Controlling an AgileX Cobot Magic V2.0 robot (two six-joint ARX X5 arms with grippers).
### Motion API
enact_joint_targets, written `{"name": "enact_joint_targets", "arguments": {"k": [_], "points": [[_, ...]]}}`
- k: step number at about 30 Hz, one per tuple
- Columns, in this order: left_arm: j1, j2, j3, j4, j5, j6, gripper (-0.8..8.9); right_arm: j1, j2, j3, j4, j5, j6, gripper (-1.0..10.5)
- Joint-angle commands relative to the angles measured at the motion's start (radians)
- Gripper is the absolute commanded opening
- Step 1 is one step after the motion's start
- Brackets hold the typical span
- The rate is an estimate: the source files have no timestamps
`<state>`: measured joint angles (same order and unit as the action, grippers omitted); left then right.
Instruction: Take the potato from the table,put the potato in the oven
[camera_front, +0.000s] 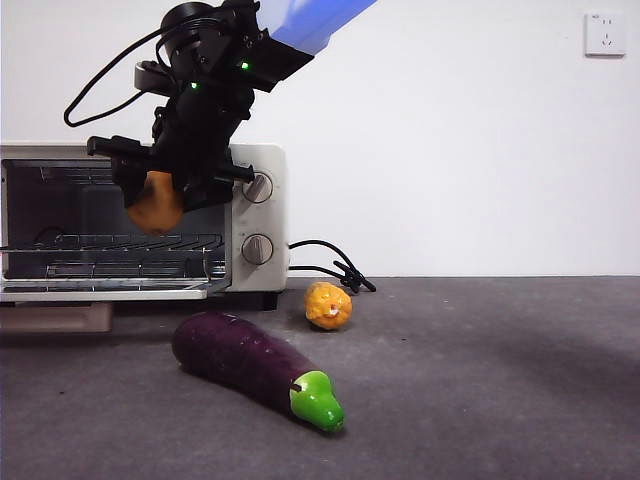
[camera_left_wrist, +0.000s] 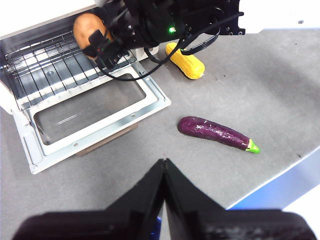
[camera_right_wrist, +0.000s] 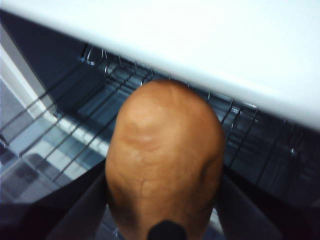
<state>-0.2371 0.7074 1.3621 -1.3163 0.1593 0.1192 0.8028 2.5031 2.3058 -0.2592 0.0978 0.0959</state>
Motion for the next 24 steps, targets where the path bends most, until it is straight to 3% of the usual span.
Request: {"name": "enact_joint_targets", "arguments": {"k": [1, 3, 14, 24], "points": [[-0.002, -0.003, -0.001, 0.001, -0.003, -0.008, -0.08, 0.005, 0.021, 0.001, 0.021, 0.0, -0.003, 4.9], [-0.002, -0.003, -0.001, 0.001, -0.003, -0.008, -0.08, 0.008, 0.021, 0.001, 0.026, 0.0, -0.003, 5.4], [-0.002, -0.003, -0.001, 0.001, -0.003, -0.008, -0.07, 0.022, 0.021, 0.004, 0.018, 0.0, 0.002, 5.4], [-0.002, -0.004, -0.001, 0.001, -0.003, -0.007, -0.08, 0.055, 0.02, 0.18, -0.298, 0.0, 0.024, 5.4]]}}
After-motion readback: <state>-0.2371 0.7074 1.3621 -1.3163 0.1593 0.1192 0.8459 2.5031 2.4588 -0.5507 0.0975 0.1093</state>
